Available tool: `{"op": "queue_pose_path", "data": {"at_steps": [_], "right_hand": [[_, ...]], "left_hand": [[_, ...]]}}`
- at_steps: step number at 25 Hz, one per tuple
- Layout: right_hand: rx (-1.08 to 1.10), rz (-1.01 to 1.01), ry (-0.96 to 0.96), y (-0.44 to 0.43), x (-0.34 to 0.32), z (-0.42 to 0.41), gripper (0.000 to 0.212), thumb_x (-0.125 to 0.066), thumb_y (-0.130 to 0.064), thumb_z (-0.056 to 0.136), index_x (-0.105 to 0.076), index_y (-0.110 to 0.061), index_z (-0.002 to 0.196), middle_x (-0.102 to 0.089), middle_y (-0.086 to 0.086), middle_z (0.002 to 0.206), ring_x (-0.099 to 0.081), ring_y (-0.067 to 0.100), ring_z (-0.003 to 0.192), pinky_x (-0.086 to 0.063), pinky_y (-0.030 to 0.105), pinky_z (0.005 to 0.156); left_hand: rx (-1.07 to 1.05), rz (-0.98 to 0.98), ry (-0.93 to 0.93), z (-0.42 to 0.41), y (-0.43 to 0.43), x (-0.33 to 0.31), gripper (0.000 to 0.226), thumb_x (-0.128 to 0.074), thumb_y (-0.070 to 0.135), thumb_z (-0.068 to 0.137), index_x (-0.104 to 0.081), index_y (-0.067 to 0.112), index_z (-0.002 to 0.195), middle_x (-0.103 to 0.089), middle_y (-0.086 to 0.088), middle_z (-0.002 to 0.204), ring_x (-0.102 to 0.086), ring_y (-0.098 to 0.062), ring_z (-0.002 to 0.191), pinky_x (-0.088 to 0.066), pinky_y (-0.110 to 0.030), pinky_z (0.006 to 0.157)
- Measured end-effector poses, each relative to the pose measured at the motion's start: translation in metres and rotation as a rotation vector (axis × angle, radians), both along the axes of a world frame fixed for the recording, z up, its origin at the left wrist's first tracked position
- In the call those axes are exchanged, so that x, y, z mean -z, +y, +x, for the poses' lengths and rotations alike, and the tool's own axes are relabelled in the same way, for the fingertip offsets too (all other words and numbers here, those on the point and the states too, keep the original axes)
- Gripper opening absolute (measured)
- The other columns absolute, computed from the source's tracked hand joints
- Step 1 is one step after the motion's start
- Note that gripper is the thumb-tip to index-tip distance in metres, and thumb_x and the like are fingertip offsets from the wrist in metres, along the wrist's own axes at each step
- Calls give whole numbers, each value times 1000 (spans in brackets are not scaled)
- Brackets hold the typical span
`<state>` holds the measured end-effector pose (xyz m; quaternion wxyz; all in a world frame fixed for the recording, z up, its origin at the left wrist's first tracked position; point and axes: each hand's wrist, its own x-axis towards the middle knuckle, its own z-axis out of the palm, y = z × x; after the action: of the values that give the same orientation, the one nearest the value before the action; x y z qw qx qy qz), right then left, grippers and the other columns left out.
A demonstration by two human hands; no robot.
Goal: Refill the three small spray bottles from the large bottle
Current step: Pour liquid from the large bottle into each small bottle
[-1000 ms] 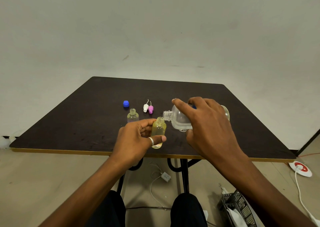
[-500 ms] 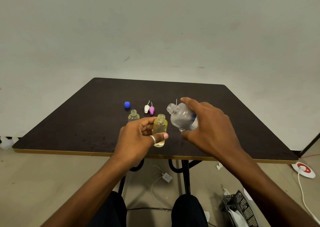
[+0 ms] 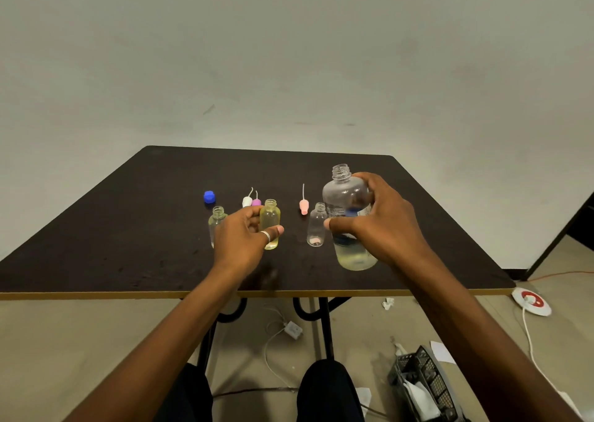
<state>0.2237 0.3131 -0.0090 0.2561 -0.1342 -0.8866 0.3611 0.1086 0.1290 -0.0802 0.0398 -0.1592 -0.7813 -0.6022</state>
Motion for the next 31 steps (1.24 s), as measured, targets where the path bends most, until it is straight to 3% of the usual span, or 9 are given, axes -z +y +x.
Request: {"op": "queue_pose_path", "data": {"at_steps": [4,13,18,22,23,26,28,31], "right_hand": [[36,-41,37,13,-6,2,74,-86,-39,64,-47,-32,127,-61,-8,115,-61,13,96,-47,25,75],[68,-90,57,19,-10,3,77,-87,-38,63,-45,-30,127,-60,-7,117,-61,14,100,-50,31,81],[57,-81,50,19,-9,1,77,-87,-36,64,-44,-30,128,-60,-6,117,-61,16,100,-50,32,82],[64,-64,60,22,-7,-1,79,-87,-38,64,-43,-29,129,-56,-9,116,-58,15,99,-47,29,80],[71,-63,66,22,-7,-2,79,-87,-38,63,-43,-29,129,-55,-10,114,-58,14,98,-46,28,79],[88,-70,80,22,-8,-1,79,-87,-38,61,-44,-30,127,-57,-11,112,-59,13,96,-46,27,78],[87,-61,81,21,-9,-1,78,-87,-38,62,-44,-30,127,-58,-11,113,-59,13,96,-47,27,78],[78,-54,80,18,-10,-1,77,-86,-37,61,-46,-29,126,-60,-9,115,-60,13,97,-49,27,78]], "left_hand": [[-23,-21,-51,-15,15,17,45,-82,12,77,-66,10,120,-75,-1,105,-71,-12,95,-57,-37,91],[-98,-66,-5,-16,21,40,52,-82,21,79,-61,15,126,-73,0,113,-69,-11,101,-56,-30,89],[-114,-155,-78,2,22,37,89,-83,29,76,-35,13,149,-52,-9,145,-51,-25,132,-46,-42,107],[-242,-244,435,55,39,37,76,-79,30,80,-40,18,144,-61,-6,132,-60,-18,115,-47,-22,92],[-211,-217,463,61,49,33,72,-78,29,82,-41,19,143,-60,-5,133,-60,-18,115,-46,-19,91],[-122,-126,280,55,81,21,72,-76,27,85,-39,16,145,-55,-5,141,-53,-18,127,-37,-13,99],[-39,-118,163,42,97,21,73,-77,23,84,-39,10,145,-53,-9,142,-51,-23,130,-44,-30,106],[1,-157,130,25,107,27,71,-76,19,83,-39,6,142,-54,-11,138,-54,-28,126,-50,-43,98]]}}
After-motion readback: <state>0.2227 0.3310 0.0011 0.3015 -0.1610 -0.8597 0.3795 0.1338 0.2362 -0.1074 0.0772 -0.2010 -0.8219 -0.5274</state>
